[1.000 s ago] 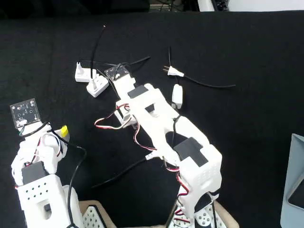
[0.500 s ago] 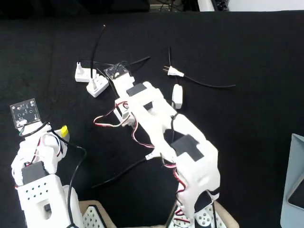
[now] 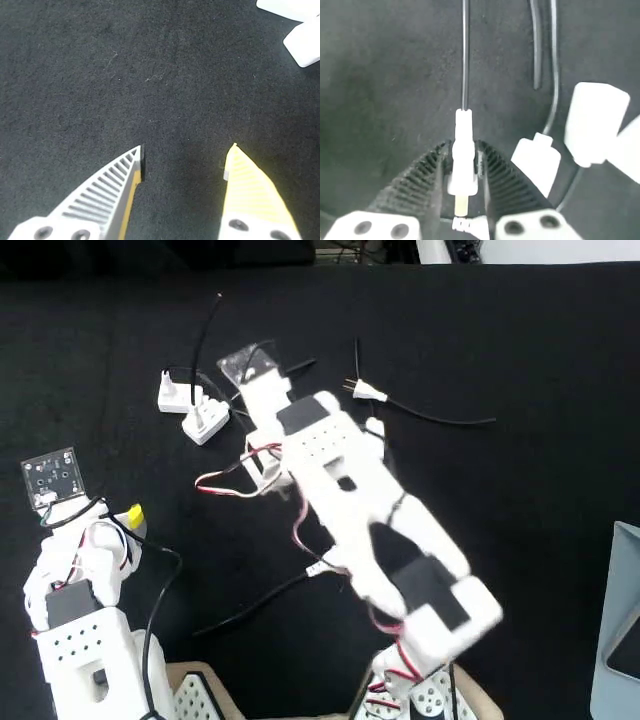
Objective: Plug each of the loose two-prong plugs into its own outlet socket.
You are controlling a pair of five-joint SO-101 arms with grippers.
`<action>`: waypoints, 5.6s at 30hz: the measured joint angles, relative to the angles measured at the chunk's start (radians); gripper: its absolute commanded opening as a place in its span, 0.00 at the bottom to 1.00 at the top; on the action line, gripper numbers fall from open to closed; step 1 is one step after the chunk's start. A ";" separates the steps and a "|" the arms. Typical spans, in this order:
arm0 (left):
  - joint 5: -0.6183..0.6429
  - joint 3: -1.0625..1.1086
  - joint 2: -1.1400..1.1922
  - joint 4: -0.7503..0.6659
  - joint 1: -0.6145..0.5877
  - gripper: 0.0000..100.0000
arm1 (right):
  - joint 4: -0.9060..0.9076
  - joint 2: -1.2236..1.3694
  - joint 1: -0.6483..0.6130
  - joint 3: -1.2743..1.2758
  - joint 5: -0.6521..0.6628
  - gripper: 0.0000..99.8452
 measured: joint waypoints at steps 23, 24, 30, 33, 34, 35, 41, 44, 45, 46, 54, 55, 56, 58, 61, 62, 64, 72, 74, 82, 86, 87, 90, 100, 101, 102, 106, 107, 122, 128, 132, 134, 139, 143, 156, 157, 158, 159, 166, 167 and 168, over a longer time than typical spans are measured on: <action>0.184 -0.256 0.000 0.126 0.290 0.27 | -0.287 -0.954 -0.245 0.680 -0.002 0.01; 0.184 -0.278 0.000 0.146 0.307 0.27 | -0.298 -0.965 -0.258 0.694 -0.002 0.01; 0.238 -0.413 0.000 0.272 0.434 0.27 | -0.311 -0.977 -0.287 0.706 -0.002 0.01; 0.242 -0.466 0.000 0.328 0.500 0.27 | -0.311 -0.977 -0.285 0.706 -0.002 0.01; 0.242 -0.482 0.000 0.342 0.525 0.27 | -0.311 -0.977 -0.285 0.706 -0.002 0.01; 0.242 -0.496 0.000 0.353 0.546 0.27 | -0.311 -0.977 -0.285 0.706 -0.002 0.01; 0.236 -0.514 -0.063 0.373 0.632 0.27 | -0.311 -0.985 -0.285 0.706 -0.002 0.01; 0.190 -0.512 -0.152 0.373 0.669 0.27 | -0.311 -0.988 -0.285 0.706 -0.002 0.01; 0.176 -0.500 -0.190 0.373 0.675 0.27 | -0.311 -0.988 -0.285 0.706 -0.002 0.01; 0.170 -0.485 -0.219 0.373 0.680 0.27 | -0.311 -0.988 -0.285 0.706 -0.002 0.01; 0.126 -0.394 -0.288 0.368 0.603 0.27 | -0.315 -0.991 -0.124 0.740 0.000 0.01; 0.117 -0.394 -0.278 0.364 0.577 0.27 | -0.315 -0.991 -0.084 0.750 0.000 0.01; 0.107 -0.394 -0.264 0.362 0.559 0.28 | -0.316 -0.993 -0.044 0.760 -0.002 0.01; 0.086 -0.394 -0.221 0.350 0.535 0.31 | -0.316 -0.993 0.041 0.778 -0.002 0.01; 0.064 -0.394 -0.132 0.325 0.525 0.32 | -0.325 -0.993 0.161 0.818 -0.006 0.01; 0.061 -0.394 -0.095 0.318 0.525 0.32 | -0.344 -0.993 0.201 0.836 -0.025 0.01; 0.043 -0.396 -0.014 0.302 0.525 0.33 | -0.388 -0.993 0.282 0.876 -0.055 0.01; -0.029 -0.522 0.333 0.293 0.641 0.33 | -0.592 -0.993 0.463 1.023 -0.063 0.01; -0.026 -0.562 0.414 0.293 0.678 0.33 | -0.623 -0.993 0.502 1.034 -0.064 0.01; 0.084 -0.664 0.681 0.106 0.744 0.32 | -0.651 -0.993 0.566 1.036 -0.068 0.01; 0.094 -0.667 0.781 -0.044 0.776 0.32 | -0.651 -0.993 0.588 1.039 -0.069 0.01; 0.103 -0.667 0.807 -0.081 0.787 0.32 | -0.651 -0.993 0.598 1.039 -0.069 0.01; 0.190 -0.667 0.887 -0.187 0.824 0.32 | -0.651 -0.993 0.614 1.039 -0.069 0.01; 0.299 -0.732 1.135 -0.448 0.905 0.32 | -0.654 -0.993 0.615 1.042 -0.069 0.01; 0.299 -0.756 1.168 -0.451 0.905 0.32 | -0.654 -0.993 0.615 1.043 -0.069 0.01; 0.301 -0.784 1.200 -0.453 0.905 0.32 | -0.654 -0.993 0.615 1.051 -0.069 0.01; 0.307 -0.895 1.344 -0.456 0.905 0.30 | -0.654 -0.993 0.615 1.063 -0.069 0.01; 0.307 -0.916 1.379 -0.456 0.905 0.28 | -0.654 -0.993 0.615 1.063 -0.069 0.01; 0.310 -1.002 1.528 -0.474 0.913 0.06 | -0.654 -0.993 0.615 1.063 -0.069 0.01; 0.310 -1.037 1.525 -0.476 0.914 0.03 | -0.654 -0.993 0.615 1.063 -0.069 0.01; 0.308 -1.031 1.475 -0.465 0.910 0.03 | -0.654 -0.993 0.615 1.063 -0.069 0.01; 0.304 -1.003 1.421 -0.457 0.905 0.04 | -0.654 -0.993 0.615 1.063 -0.069 0.01; 0.218 -0.973 1.313 -0.396 0.899 0.24 | -0.654 -0.993 0.615 1.063 -0.069 0.01; 0.239 -0.967 1.312 -0.347 0.905 0.26 | -0.654 -0.993 0.615 1.063 -0.069 0.01; 0.247 -1.059 1.611 -0.414 0.910 0.08 | -0.654 -0.993 0.615 1.063 -0.069 0.01; 0.247 -1.073 1.617 -0.416 0.910 0.04 | -0.654 -0.993 0.615 1.063 -0.069 0.01; 0.247 -1.083 1.620 -0.416 0.910 0.02 | -0.654 -0.993 0.615 1.063 -0.069 0.01; 0.249 -1.092 1.623 -0.417 0.907 0.03 | -0.654 -0.993 0.615 1.063 -0.069 0.01; 0.249 -1.094 1.594 -0.417 0.904 0.03 | -0.654 -0.993 0.615 1.063 -0.069 0.01; 0.249 -1.079 1.567 -0.417 0.904 0.03 | -0.654 -0.993 0.615 1.063 -0.069 0.01; 0.249 -1.063 1.534 -0.417 0.904 0.03 | -0.654 -0.993 0.615 1.063 -0.069 0.01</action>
